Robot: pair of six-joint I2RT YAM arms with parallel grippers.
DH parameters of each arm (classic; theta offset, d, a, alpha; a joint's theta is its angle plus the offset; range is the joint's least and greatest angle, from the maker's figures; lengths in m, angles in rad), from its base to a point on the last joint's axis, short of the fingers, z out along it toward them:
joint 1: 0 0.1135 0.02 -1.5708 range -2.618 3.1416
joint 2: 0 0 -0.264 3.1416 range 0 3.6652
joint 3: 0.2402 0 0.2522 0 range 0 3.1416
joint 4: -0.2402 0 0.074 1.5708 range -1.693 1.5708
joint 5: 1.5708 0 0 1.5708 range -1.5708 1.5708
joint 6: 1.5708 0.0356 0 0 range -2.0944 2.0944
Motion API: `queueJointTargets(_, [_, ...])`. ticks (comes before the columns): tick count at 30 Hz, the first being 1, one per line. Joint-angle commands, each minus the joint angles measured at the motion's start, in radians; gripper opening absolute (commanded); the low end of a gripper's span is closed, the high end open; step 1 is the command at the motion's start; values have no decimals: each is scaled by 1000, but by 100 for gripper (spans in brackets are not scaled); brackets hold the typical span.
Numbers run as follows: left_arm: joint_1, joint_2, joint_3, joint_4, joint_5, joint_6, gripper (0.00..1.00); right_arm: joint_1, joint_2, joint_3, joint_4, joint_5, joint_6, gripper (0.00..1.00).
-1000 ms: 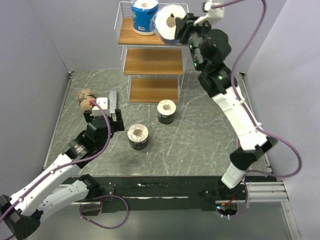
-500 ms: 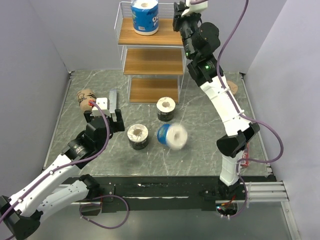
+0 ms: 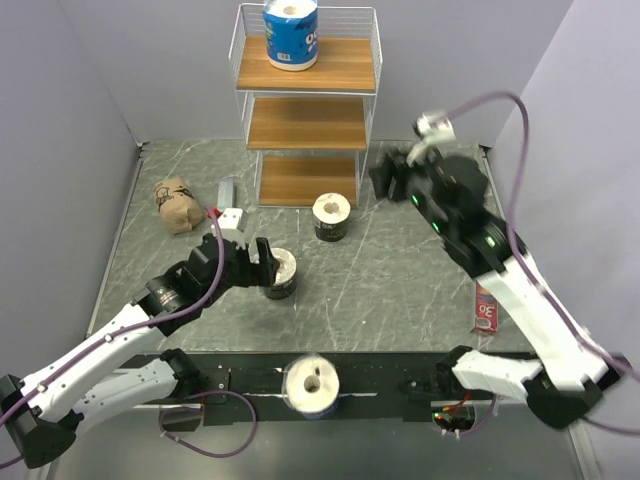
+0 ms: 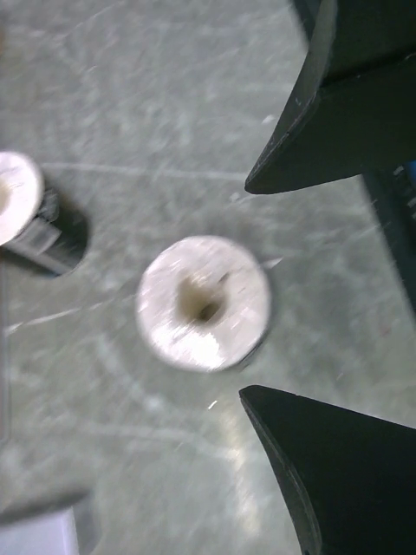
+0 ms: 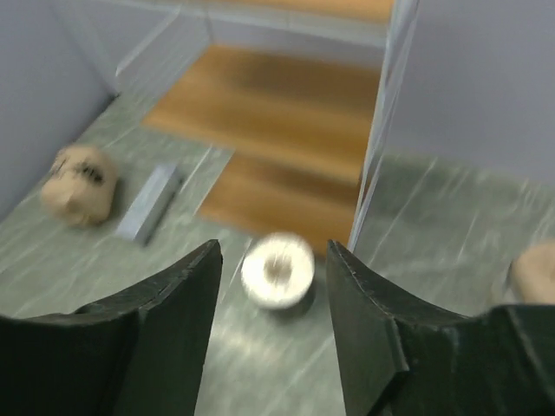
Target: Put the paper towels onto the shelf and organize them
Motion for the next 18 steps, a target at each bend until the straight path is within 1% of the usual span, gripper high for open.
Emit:
queueJointTargets(1, [-10,0,50,-99,154,-168,99,3,-197,-183,-170,-177,216,63])
queueJointTargets(3, [-10,8,73,-145,157,-219,99,7,-239,-209,-249,-281,229,69])
queueJointTargets(4, [-10,8,81,-156,166,-221,99,13,-250,-241,-330,-357,247,69])
queueJointTargets(5, [-10,6,84,-159,175,-204,97,19,-278,-266,-352,-397,255,70])
queueJointTargets(7, [-9,0,84,-187,141,-201,96,61,-308,-344,-392,-447,293,72])
queueJointTargets(8, [-9,-12,75,-191,89,-193,96,87,-332,-370,-400,-462,310,73])
queueJointTargets(10, [-10,-33,54,-164,50,-166,96,156,-349,-445,-382,-488,369,75])
queueJointTargets(11, [-10,-56,34,-147,36,-128,97,179,-358,-471,-368,-513,393,76])
queueJointTargets(12, [-10,-67,25,-135,-8,-109,96,234,-362,-494,-353,-522,414,77])
queueJointTargets(13, [-10,-76,17,-115,-34,-92,96,262,-360,-534,-336,-524,454,78])
queueJointTargets(16, [-10,-96,-6,-83,-149,-20,96,364,-345,-580,-310,-461,503,82])
queueJointTargets(18, [-10,-101,-28,-67,-224,35,97,398,-313,-585,-317,-430,519,84])
